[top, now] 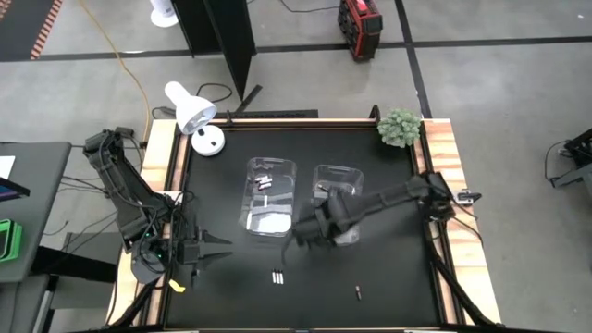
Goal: Sort batteries
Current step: Put the black battery into the right transparent bin
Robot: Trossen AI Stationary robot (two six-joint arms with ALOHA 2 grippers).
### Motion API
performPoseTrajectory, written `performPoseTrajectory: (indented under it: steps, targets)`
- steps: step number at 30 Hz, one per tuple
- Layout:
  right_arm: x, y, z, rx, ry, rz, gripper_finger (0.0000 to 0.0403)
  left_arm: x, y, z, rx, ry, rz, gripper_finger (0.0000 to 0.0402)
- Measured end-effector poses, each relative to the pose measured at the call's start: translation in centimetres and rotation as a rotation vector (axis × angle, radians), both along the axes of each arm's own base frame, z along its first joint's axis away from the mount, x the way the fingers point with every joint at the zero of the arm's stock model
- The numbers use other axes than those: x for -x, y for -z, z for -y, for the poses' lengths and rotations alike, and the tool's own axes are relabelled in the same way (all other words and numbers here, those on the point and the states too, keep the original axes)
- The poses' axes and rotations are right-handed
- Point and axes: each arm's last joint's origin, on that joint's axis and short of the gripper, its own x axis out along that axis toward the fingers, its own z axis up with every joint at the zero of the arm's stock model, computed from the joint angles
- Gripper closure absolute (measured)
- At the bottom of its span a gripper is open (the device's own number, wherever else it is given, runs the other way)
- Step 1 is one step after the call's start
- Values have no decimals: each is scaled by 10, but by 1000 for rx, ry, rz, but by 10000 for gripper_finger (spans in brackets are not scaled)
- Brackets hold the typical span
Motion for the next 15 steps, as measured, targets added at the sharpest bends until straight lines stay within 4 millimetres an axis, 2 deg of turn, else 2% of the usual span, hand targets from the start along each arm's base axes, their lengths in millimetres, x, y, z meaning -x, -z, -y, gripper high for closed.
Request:
performPoseTrajectory:
  steps: [6,11,15]
  targets:
    - [-19,0,51,-3,8,44,386,0,0,0,0,0,0,294]
    - [-20,5,99,-1,84,4,386,0,0,0,7,-2,1,294]
    - [-21,12,127,-49,104,-4,386,0,0,0,17,-4,2,294]
